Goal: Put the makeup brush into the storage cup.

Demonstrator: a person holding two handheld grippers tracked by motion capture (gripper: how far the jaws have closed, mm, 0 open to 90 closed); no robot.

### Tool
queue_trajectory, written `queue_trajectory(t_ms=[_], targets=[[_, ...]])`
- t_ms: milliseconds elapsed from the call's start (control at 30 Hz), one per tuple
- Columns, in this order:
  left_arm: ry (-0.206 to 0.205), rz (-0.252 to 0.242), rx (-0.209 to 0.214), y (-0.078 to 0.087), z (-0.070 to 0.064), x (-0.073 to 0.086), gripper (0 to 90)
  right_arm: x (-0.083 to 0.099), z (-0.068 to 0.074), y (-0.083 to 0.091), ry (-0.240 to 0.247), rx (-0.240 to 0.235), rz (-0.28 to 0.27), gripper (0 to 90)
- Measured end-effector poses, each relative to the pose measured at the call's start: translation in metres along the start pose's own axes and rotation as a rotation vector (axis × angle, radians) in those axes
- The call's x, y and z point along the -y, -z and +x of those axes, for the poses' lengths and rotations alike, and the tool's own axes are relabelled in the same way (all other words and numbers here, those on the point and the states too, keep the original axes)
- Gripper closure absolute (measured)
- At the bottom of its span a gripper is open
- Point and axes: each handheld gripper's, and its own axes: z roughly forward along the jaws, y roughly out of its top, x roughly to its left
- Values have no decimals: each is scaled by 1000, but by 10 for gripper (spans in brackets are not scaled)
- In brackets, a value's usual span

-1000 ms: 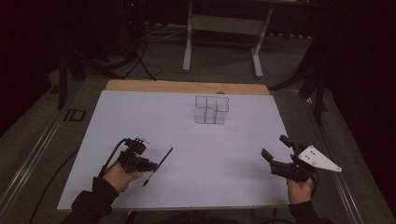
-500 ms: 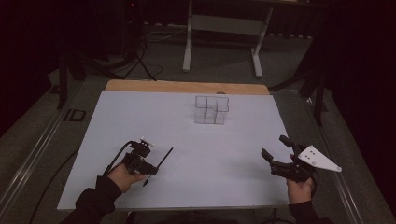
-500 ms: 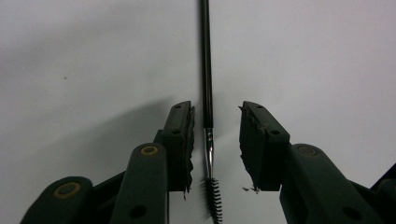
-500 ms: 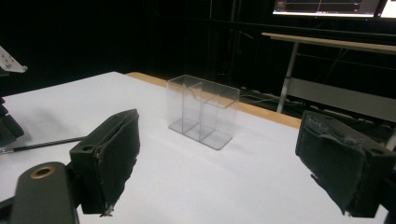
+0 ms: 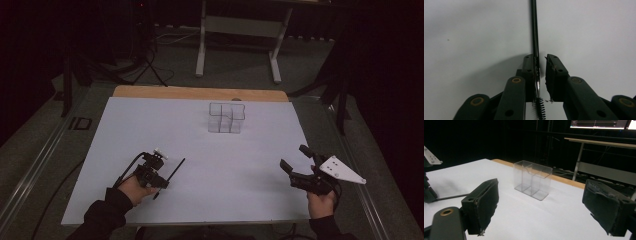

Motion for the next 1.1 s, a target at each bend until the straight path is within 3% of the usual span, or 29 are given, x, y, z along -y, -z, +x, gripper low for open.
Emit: queue_trajectory(t_ms=[100, 267, 533, 667, 1100], targets=[[-14, 13, -12, -1, 0, -2, 834, 0, 0, 0, -4, -1, 4, 134], [-20, 14, 7, -1, 4, -2, 850, 0, 0, 0, -4, -3, 5, 134], [-33, -15, 11, 2, 5, 1, 857, 1, 0, -1, -8, -1, 7, 134], [-37, -37, 30, 12, 8, -1, 858, 1, -1, -1, -9, -1, 8, 134], [-71, -114, 8, 42, 7, -8, 858, 1, -1, -1, -13, -2, 9, 134]])
